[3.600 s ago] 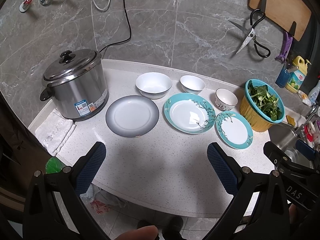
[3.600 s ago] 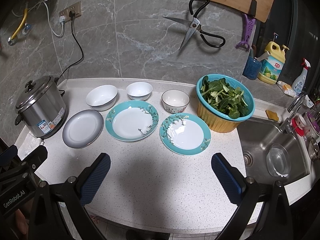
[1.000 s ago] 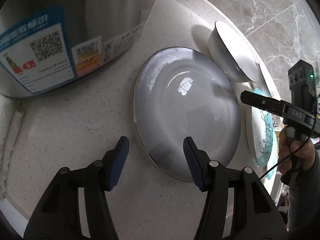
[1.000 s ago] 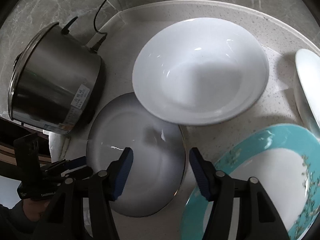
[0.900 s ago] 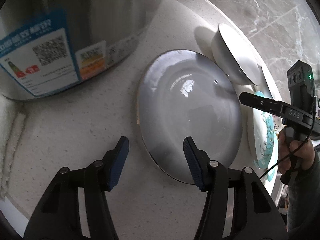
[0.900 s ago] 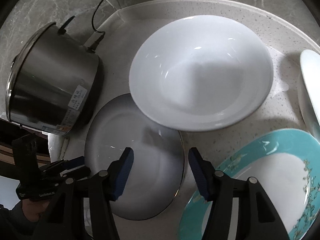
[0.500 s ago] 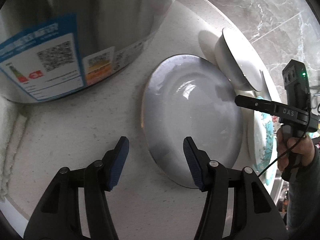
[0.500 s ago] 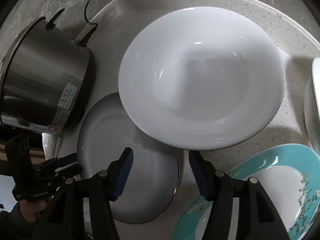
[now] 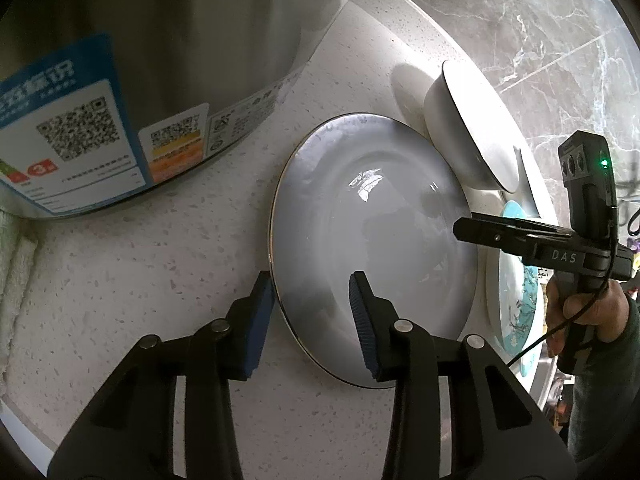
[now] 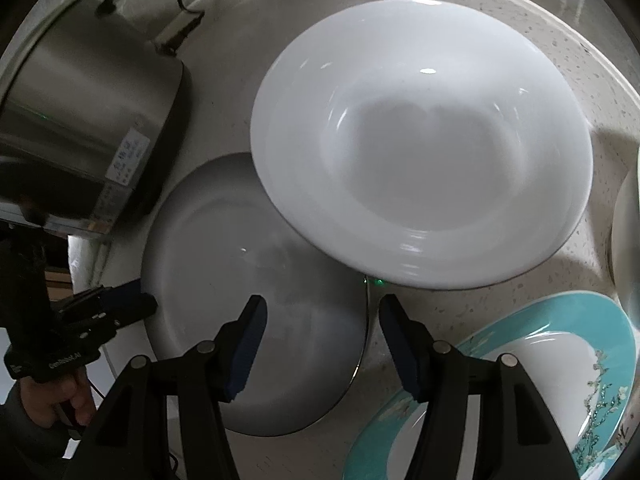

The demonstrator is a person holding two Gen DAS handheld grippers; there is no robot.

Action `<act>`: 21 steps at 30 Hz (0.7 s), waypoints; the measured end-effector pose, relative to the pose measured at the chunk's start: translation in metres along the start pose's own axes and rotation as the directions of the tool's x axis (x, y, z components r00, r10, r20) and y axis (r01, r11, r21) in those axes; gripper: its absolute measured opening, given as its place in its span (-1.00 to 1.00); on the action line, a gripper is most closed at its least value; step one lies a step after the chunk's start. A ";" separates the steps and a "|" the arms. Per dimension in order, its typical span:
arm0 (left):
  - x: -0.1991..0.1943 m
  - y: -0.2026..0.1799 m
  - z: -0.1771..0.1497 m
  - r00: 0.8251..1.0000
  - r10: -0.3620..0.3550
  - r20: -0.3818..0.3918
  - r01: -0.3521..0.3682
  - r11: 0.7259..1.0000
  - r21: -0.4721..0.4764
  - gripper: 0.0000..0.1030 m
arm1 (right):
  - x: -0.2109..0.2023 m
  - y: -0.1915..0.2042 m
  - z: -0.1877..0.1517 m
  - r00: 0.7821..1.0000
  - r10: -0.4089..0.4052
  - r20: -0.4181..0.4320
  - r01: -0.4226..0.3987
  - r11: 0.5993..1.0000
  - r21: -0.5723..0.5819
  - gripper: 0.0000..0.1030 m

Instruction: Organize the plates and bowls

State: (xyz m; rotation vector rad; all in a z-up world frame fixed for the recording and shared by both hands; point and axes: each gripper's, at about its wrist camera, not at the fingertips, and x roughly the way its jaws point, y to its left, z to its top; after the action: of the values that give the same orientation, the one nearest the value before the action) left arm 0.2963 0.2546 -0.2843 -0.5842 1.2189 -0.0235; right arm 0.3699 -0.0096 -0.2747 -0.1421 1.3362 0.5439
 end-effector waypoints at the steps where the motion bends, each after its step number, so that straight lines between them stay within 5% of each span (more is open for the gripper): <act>1: 0.000 0.000 0.000 1.000 -0.002 0.000 0.002 1.000 -0.001 -0.32 | 0.001 0.001 0.000 1.000 -0.004 -0.008 0.004 1.000 -0.002 0.11; 8: -0.002 0.004 -0.002 1.000 0.001 0.010 -0.001 1.000 -0.007 -0.35 | -0.001 -0.005 0.002 1.000 -0.004 -0.020 0.005 0.999 0.039 -0.31; 21: -0.006 0.010 -0.006 1.000 -0.001 0.020 0.001 1.000 -0.009 -0.35 | 0.002 0.000 0.010 0.998 -0.016 -0.065 0.016 1.000 -0.004 -0.15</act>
State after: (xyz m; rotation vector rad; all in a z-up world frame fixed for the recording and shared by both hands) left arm 0.2862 0.2626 -0.2847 -0.5916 1.1995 -0.0131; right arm 0.3789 -0.0052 -0.2741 -0.1749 1.3966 0.5322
